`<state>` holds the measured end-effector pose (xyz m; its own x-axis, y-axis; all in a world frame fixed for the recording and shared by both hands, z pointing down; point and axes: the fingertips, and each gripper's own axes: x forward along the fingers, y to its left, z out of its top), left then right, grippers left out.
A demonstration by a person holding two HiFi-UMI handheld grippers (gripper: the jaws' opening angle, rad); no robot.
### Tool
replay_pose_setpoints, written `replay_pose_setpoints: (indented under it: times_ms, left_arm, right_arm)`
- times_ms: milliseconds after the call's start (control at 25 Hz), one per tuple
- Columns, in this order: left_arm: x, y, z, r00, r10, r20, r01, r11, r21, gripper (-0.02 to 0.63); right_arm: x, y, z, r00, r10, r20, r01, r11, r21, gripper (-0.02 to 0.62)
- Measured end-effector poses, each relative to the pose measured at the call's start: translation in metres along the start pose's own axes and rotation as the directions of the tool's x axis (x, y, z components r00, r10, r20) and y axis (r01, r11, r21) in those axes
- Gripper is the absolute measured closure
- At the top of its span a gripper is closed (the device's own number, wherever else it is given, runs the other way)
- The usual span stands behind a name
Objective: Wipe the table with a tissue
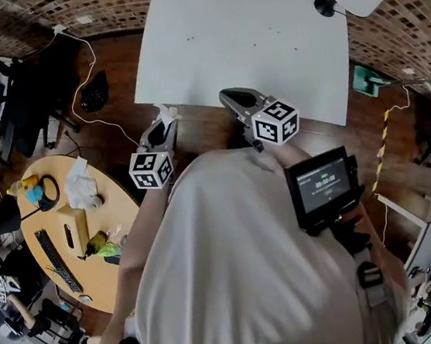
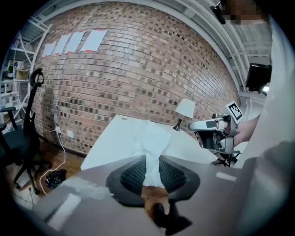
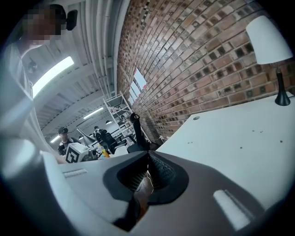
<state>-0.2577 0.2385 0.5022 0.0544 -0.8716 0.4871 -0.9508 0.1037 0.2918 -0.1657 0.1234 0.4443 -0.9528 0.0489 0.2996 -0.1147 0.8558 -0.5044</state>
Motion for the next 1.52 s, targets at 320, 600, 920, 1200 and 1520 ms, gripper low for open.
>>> replay_pose_setpoints:
  times_ms: [320,600,920,1200,1520]
  left_arm:
    - [0.065,-0.014,0.023,0.997,-0.032,-0.066,0.035,0.998,0.050,0.532]
    - [0.132,-0.047,0.056,0.996,-0.019,-0.089,0.023,0.998,0.052,0.532]
    - [0.166,-0.067,0.066,0.991,0.008,-0.130,0.004,0.996,0.089,0.532]
    - [0.172,-0.023,0.065,0.980,0.080,-0.180,-0.067,0.995,0.078,0.531]
    - [0.179,0.040,0.072,0.976,0.046,-0.212,-0.036,0.998,0.047,0.531]
  right_arm:
    - [-0.024,-0.054,0.022,0.998,-0.033,0.052,0.033,0.999,-0.010,0.588]
    - [-0.067,-0.116,0.045,0.998,-0.046,0.053,0.046,0.999,-0.009,0.588]
    - [-0.096,-0.150,0.048,0.996,-0.063,0.062,0.062,0.998,0.015,0.588]
    - [-0.086,-0.142,0.048,0.996,-0.071,0.047,0.070,0.997,0.026,0.588]
    - [-0.052,-0.131,0.058,0.987,-0.160,0.033,0.160,0.987,0.005,0.588]
